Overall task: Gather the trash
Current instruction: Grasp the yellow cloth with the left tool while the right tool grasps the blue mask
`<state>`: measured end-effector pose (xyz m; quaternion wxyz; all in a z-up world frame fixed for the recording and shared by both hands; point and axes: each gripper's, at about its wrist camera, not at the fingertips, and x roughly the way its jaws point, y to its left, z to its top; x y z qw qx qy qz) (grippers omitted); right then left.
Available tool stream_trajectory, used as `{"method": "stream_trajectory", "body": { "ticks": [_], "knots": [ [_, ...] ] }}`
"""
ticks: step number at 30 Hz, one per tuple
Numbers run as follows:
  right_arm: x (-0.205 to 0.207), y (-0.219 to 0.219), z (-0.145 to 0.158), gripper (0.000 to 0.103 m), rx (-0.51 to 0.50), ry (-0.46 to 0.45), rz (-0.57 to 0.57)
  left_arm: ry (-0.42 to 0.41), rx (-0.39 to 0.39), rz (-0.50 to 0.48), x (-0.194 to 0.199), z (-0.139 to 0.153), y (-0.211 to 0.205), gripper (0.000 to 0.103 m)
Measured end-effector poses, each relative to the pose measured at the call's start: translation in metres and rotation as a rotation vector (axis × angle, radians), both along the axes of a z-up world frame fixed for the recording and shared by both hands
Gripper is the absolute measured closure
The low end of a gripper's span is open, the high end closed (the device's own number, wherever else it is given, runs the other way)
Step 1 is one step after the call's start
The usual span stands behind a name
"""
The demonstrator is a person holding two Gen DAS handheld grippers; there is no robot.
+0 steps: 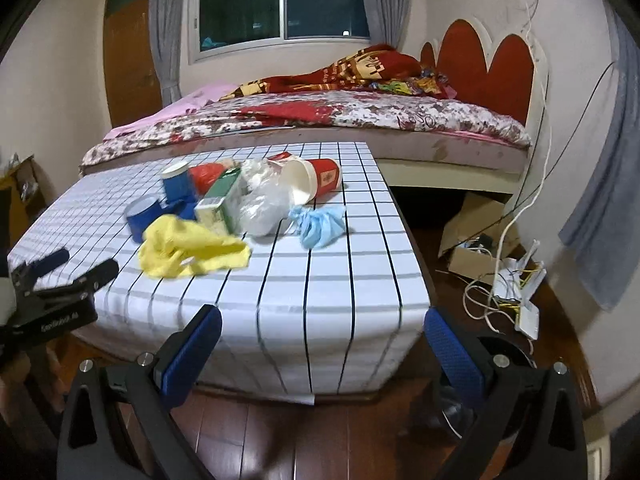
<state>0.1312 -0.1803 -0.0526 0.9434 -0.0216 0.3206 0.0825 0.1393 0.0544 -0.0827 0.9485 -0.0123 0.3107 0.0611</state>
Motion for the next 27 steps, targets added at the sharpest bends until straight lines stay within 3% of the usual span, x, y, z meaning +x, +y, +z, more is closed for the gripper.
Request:
{"method": "stream_trajectory", "body": {
  "ticks": [2, 4, 7, 15, 17, 20, 22, 24, 27],
  "knots": [
    [0.022, 0.0, -0.007, 0.002, 0.018, 0.011, -0.003, 0.012, 0.0, -0.002, 0.015, -0.007, 0.0, 0.001],
    [0.048, 0.004, -0.016, 0.011, 0.007, 0.026, 0.006, 0.041, 0.008, -0.002, 0.033, -0.017, 0.0, 0.004],
    [0.078, 0.014, -0.026, 0.016, -0.02, 0.045, 0.026, 0.06, 0.0, 0.005, 0.049, -0.026, 0.001, 0.007],
    [0.141, 0.033, -0.049, 0.025, -0.078, 0.111, 0.066, 0.077, -0.026, -0.003, 0.065, -0.035, 0.0, 0.008],
    [0.151, 0.032, -0.055, 0.033, -0.073, 0.135, 0.066, 0.079, -0.028, -0.015, 0.07, -0.036, -0.001, 0.014],
    [0.157, 0.034, -0.059, 0.055, -0.082, 0.144, 0.08, 0.079, -0.041, -0.035, 0.075, -0.037, -0.002, 0.022],
    [0.156, 0.034, -0.059, 0.077, -0.075, 0.144, 0.093, 0.076, -0.065, -0.061, 0.075, -0.037, -0.002, 0.041],
    [0.152, 0.03, -0.057, 0.079, -0.055, 0.143, 0.094, 0.069, -0.092, -0.093, 0.073, -0.036, -0.005, 0.059],
    [0.14, 0.027, -0.052, 0.08, -0.045, 0.115, 0.087, 0.055, -0.081, -0.107, 0.067, -0.031, -0.01, 0.071]
  ]
}}
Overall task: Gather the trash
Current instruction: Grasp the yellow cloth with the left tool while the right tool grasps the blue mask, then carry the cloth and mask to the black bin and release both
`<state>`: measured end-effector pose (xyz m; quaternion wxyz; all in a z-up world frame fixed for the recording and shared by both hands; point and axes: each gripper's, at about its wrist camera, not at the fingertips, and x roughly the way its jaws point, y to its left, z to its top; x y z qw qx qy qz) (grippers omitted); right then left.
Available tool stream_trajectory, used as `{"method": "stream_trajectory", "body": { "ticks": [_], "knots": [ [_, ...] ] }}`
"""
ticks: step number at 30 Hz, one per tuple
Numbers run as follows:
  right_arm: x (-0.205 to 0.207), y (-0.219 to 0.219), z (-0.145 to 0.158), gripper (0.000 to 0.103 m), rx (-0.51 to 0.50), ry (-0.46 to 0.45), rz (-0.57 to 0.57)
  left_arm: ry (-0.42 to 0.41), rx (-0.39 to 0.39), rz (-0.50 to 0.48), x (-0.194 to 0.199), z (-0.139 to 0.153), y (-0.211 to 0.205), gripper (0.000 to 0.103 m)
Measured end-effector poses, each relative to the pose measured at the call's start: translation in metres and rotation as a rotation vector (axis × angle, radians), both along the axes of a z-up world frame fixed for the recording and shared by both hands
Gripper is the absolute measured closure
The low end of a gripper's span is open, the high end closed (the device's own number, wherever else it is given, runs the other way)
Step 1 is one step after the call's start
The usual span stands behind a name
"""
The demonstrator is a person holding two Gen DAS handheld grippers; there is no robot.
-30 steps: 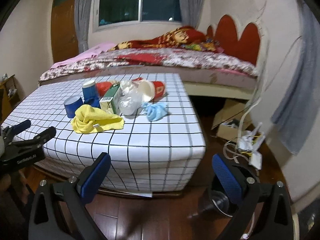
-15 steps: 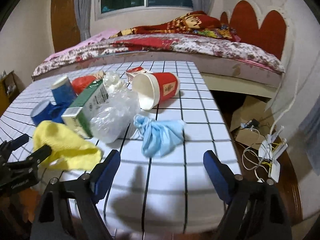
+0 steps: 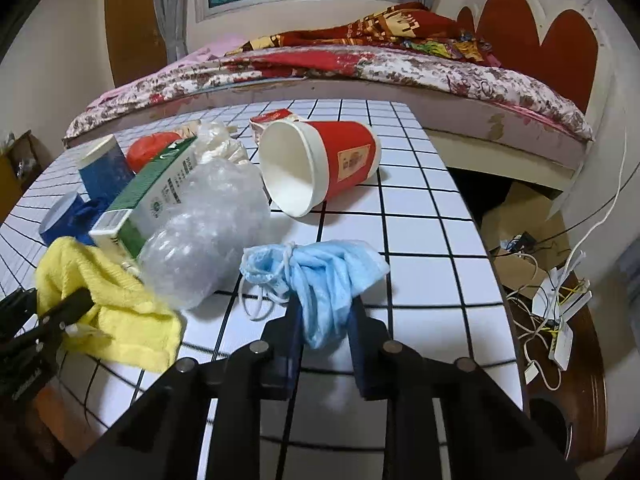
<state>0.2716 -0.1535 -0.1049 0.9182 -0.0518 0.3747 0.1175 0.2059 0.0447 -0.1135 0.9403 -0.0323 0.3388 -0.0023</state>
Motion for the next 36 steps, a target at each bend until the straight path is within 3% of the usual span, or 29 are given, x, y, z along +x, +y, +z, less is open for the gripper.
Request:
{"method": "stream_trajectory", "body": {
  "ticks": [10, 19, 28, 36],
  "knots": [
    [-0.046, -0.01, 0.038, 0.08, 0.045, -0.088, -0.018, -0.05, -0.034, -0.016, -0.027, 0.022, -0.001, 0.077],
    [-0.095, -0.041, 0.066, 0.08, 0.085, -0.159, -0.074, -0.12, -0.031, -0.097, -0.049, 0.052, -0.027, 0.078],
    [-0.122, -0.098, 0.076, 0.08, 0.105, -0.185, -0.184, -0.133, -0.047, -0.231, -0.051, 0.063, -0.082, 0.078],
    [-0.146, -0.166, 0.068, 0.08, 0.095, -0.171, -0.323, -0.129, -0.063, -0.378, -0.052, 0.065, -0.148, 0.078]
  ]
}}
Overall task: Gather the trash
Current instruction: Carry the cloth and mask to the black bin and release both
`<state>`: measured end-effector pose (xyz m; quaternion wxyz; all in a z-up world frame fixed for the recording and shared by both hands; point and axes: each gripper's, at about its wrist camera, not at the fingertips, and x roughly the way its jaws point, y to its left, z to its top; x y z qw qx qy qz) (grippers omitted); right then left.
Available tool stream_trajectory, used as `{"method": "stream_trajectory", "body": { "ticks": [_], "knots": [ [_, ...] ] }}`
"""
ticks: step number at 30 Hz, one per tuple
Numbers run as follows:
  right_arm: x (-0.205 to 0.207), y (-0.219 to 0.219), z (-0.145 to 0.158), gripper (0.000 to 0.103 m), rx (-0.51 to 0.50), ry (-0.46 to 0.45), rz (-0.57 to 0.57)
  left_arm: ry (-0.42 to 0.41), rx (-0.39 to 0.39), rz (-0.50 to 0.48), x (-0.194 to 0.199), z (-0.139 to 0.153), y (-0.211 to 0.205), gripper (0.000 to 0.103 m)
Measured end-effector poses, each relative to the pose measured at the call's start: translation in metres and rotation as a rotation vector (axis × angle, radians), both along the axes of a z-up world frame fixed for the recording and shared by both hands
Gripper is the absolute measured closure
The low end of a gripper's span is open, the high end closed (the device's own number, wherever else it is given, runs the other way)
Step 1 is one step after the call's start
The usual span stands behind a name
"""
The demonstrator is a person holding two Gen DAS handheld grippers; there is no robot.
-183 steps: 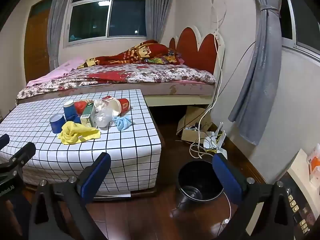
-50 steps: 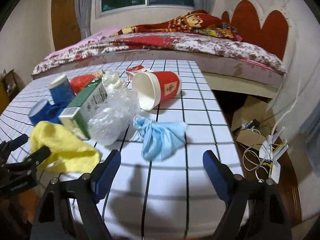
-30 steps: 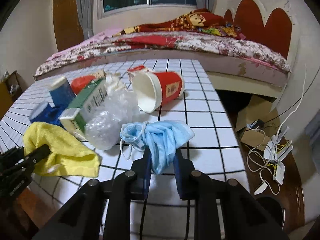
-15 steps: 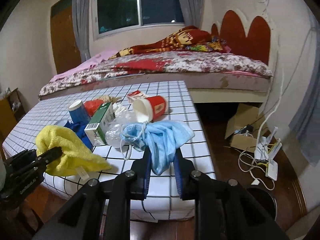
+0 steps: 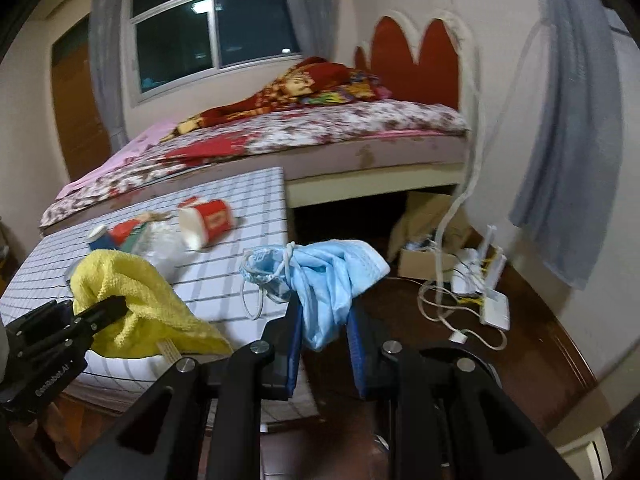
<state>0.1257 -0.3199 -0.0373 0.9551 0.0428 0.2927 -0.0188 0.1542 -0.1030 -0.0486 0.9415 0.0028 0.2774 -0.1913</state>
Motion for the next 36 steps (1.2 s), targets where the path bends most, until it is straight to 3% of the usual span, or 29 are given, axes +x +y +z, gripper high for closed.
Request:
{"method": "stream_trajectory", "body": {
  "ticks": [11, 23, 25, 26, 27, 28, 34, 36],
  "knots": [
    [-0.023, -0.092, -0.037, 0.08, 0.03, 0.086, -0.156, 0.056, 0.019, -0.212, -0.004, -0.024, -0.109, 0.078],
    [-0.002, -0.156, -0.13, 0.08, 0.085, 0.277, -0.182, 0.21, 0.102, -0.342, 0.018, -0.087, -0.196, 0.078],
    [0.004, -0.164, -0.147, 0.079, 0.107, 0.304, -0.172, 0.253, 0.099, -0.37, 0.021, -0.098, -0.205, 0.067],
    [0.008, -0.165, -0.152, 0.075, 0.112, 0.321, -0.168, 0.268, 0.101, -0.371, 0.024, -0.101, -0.208, 0.06],
    [0.012, -0.17, -0.162, 0.062, 0.117, 0.355, -0.176, 0.282, 0.113, -0.357, 0.024, -0.104, -0.209, 0.041],
    [0.013, -0.173, -0.167, 0.043, 0.112, 0.37, -0.194, 0.272, 0.12, -0.342, 0.022, -0.104, -0.209, 0.029],
    [-0.005, -0.185, -0.161, 0.003, 0.096, 0.36, -0.276, 0.176, 0.13, -0.248, 0.013, -0.074, -0.183, 0.002],
    [-0.013, -0.179, -0.146, 0.001, 0.08, 0.326, -0.278, 0.149, 0.136, -0.215, 0.01, -0.064, -0.175, 0.001]
  ]
}}
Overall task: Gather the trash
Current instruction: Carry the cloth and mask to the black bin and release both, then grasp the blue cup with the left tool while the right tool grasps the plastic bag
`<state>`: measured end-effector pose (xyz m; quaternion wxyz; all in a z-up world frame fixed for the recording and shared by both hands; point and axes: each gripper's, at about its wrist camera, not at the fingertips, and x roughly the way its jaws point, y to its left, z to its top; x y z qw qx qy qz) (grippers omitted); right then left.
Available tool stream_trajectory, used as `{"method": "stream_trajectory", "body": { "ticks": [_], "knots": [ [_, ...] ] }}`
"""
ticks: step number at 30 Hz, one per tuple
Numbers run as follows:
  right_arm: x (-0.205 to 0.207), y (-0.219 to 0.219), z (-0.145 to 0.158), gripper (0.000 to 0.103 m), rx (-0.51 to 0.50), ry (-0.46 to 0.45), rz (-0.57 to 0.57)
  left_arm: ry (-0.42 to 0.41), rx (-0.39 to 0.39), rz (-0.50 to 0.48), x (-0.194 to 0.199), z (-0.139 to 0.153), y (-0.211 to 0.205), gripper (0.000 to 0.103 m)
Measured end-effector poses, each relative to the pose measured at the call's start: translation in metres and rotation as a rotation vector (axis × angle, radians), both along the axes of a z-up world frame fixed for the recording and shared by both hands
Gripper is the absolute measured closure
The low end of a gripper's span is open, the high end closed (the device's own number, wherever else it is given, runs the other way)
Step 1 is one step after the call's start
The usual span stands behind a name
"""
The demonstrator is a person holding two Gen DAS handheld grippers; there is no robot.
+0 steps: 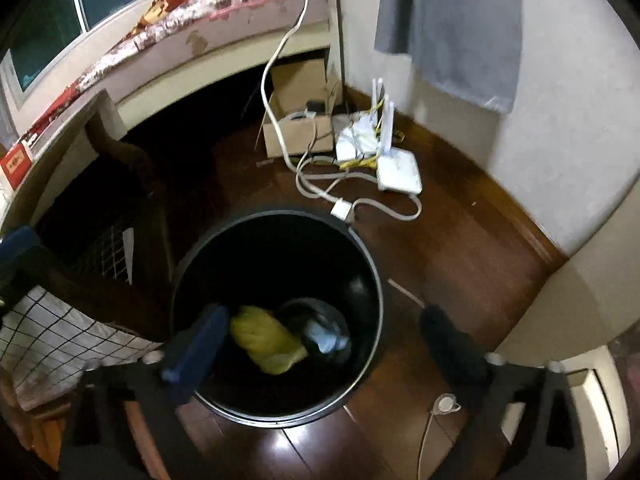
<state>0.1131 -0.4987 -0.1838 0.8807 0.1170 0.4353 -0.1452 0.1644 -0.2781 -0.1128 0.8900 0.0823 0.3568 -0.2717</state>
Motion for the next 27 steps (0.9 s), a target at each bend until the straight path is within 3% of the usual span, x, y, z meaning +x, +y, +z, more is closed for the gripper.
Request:
{"method": "stream_trajectory", "body": {
  "ticks": [5, 12, 27],
  "knots": [
    [-0.004, 0.02, 0.029, 0.001, -0.044, -0.046, 0.007, -0.041, -0.009, 0.051, -0.007, 0.021, 0.023, 0.001],
    [-0.004, 0.05, 0.063, 0.001, -0.076, -0.098, 0.052, -0.087, -0.01, 0.103, 0.005, 0.028, 0.045, 0.001],
    [0.011, 0.136, 0.099, 0.001, -0.099, -0.16, 0.193, -0.131, -0.008, 0.248, -0.001, 0.044, 0.134, 0.001]
  ]
}}
